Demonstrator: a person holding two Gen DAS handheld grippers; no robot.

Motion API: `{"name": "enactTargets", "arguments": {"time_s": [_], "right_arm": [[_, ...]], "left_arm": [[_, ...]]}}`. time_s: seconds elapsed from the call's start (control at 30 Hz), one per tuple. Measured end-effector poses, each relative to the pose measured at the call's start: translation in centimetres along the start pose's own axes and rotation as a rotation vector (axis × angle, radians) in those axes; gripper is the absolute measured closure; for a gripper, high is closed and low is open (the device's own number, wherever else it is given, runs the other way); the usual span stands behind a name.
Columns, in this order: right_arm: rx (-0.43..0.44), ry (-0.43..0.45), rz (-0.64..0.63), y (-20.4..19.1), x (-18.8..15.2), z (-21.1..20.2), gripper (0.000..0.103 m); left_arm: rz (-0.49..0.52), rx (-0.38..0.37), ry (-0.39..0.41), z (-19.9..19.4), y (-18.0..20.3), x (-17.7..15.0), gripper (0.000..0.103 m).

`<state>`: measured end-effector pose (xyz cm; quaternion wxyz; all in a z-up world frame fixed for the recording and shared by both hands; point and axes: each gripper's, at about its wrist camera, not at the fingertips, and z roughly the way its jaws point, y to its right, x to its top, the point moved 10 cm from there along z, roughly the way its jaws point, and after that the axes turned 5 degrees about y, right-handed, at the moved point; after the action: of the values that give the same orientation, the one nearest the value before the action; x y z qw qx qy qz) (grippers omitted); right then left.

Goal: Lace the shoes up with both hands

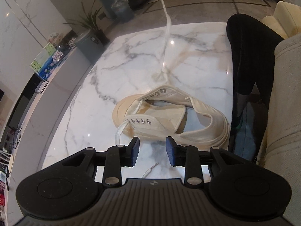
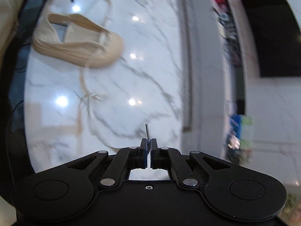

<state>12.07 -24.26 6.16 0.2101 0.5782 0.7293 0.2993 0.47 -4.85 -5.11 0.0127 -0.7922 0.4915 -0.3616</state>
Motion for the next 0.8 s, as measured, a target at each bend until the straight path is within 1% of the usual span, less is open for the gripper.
{"name": "enactTargets", "arguments": {"time_s": [0.2,0.3,0.37,0.53,0.6,0.67,0.8], "right_arm": [[-0.119,-0.057,0.076,3.3,-3.5,-1.9,0.102],[-0.119,-0.018,0.092,2.5,-2.9,-1.6,0.102],[-0.1,0.021,0.092,1.5,-1.8,-1.0,0.102],[-0.014,0.147,0.091,-3.0,2.4,1.9,0.102],[0.029,0.205,0.105,-5.0,4.3,3.4,0.102],[0.058,0.235,0.115,-6.0,5.2,4.1,0.102],[0.156,0.294,0.149,-8.6,7.2,6.9,0.102]], "left_arm": [[-0.027,0.0,-0.034,0.0,-0.6,-1.7,0.074],[-0.037,-0.01,-0.056,0.3,-0.5,-2.8,0.073],[-0.049,-0.015,-0.072,0.6,-0.4,-3.7,0.073],[-0.091,-0.017,-0.105,1.7,-0.9,-5.7,0.072],[-0.092,-0.018,-0.121,2.2,-1.2,-6.5,0.072],[-0.074,-0.027,-0.137,2.8,-1.4,-7.0,0.072],[-0.067,-0.054,-0.156,4.3,-2.4,-7.6,0.072]]}}
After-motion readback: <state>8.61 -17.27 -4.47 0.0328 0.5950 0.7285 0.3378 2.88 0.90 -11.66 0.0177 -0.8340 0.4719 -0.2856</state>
